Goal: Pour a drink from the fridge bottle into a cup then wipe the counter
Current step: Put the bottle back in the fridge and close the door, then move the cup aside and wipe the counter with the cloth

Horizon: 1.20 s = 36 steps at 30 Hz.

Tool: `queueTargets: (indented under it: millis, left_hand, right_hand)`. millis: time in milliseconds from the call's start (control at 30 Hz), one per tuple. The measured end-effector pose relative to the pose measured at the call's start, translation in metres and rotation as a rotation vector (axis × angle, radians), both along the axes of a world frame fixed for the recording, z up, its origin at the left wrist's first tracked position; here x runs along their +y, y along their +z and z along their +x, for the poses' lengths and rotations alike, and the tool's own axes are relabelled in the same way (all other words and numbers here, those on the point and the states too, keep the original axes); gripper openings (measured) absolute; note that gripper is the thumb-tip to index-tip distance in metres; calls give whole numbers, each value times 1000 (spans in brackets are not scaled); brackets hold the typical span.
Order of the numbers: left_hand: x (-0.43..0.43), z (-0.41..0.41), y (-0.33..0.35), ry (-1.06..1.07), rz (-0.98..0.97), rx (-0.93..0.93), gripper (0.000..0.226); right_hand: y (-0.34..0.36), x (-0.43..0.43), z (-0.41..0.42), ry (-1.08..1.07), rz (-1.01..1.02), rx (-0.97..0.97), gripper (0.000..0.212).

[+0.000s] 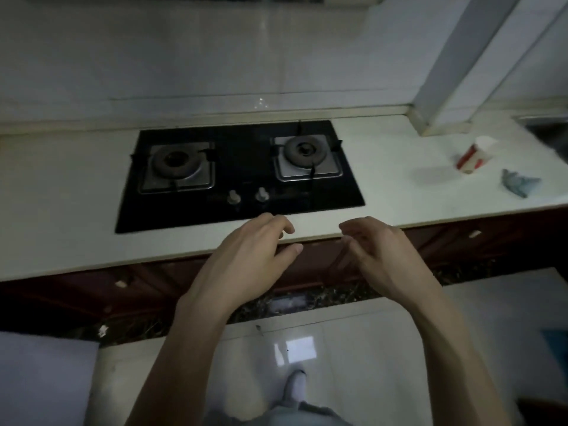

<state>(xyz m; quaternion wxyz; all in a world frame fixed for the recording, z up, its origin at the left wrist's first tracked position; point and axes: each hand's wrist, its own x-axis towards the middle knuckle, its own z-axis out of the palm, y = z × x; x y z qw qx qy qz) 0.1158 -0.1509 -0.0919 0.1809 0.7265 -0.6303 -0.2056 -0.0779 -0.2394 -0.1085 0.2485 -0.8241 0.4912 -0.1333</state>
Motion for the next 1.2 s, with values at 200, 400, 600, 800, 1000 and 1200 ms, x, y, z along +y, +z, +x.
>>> queueTargets:
  millis: [200, 400, 600, 800, 1000, 1200]
  left_hand:
    - [-70, -91, 10, -197, -8, -2, 37]
    - [-117, -145, 8, -333, 23, -31, 35]
    - [-169, -179, -2, -435, 52, -29, 31]
    - [-238, -214, -19, -647, 107, -71, 36]
    - [-313, -242, -21, -792, 119, -105, 39]
    - [-395, -307, -18, -887, 146, -149, 40]
  right_hand:
    - [4, -34, -108, -173, 19, 82, 21]
    - [-1, -50, -171, -326, 60, 50, 24]
    - [-9, -74, -209, -417, 81, 104, 29]
    - [-10, -117, -241, -516, 101, 189, 32]
    - [-5, -166, -262, -597, 140, 239, 33]
    - [-15, -217, -319, -668, 152, 199, 32]
